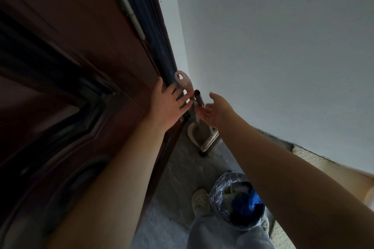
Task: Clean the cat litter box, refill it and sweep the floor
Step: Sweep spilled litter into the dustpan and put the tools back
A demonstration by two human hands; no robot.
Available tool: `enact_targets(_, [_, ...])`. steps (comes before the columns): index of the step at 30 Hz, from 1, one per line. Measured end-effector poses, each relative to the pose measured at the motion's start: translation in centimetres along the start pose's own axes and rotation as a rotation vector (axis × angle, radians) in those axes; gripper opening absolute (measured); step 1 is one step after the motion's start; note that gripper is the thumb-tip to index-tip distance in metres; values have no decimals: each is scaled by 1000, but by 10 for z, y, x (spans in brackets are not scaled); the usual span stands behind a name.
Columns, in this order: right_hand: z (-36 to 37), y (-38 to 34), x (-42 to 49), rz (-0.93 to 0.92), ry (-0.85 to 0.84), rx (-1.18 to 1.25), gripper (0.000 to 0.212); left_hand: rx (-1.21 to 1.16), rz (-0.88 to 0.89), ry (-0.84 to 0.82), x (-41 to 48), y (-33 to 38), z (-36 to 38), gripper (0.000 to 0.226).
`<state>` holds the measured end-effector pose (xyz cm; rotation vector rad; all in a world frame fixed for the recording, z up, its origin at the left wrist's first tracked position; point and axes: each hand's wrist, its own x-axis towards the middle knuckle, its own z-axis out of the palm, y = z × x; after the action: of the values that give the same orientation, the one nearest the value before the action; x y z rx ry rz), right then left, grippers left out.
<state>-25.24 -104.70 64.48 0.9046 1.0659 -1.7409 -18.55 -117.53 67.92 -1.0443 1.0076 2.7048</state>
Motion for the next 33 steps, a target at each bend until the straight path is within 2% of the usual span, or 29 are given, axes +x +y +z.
enact_targets(4, [-6, 4, -8, 18, -27, -9, 57, -33, -22, 5, -4, -1, -8, 67])
enact_targets(9, [-15, 10, -20, -46, -46, 2, 58, -13, -32, 60, -15, -16, -12, 64])
enact_targets(12, [-3, 30, -26, -78, -64, 11, 46, -137, 57, 175, -13, -31, -5, 55])
enact_targets(15, [1, 46, -5, -179, -18, -64, 34, -159, 95, 152, 3, -28, 0, 56])
enact_targets(19, [-16, 55, 17, -202, -56, 3, 43, -262, 104, 98, 5, -23, -12, 61])
enact_targets(22, [-18, 53, 25, -200, -125, 35, 49, -156, 155, 95, 5, -23, -23, 59])
enact_targets(24, [-12, 49, 30, -233, -128, -24, 47, -57, 224, 133, 9, -22, -31, 53])
enact_targets(29, [7, 34, 49, -401, -78, -385, 50, 152, 314, 216, 19, -18, -43, 45])
enact_targets(33, [19, 32, 56, -456, -74, -482, 38, 134, 353, 200, 29, -13, -53, 45])
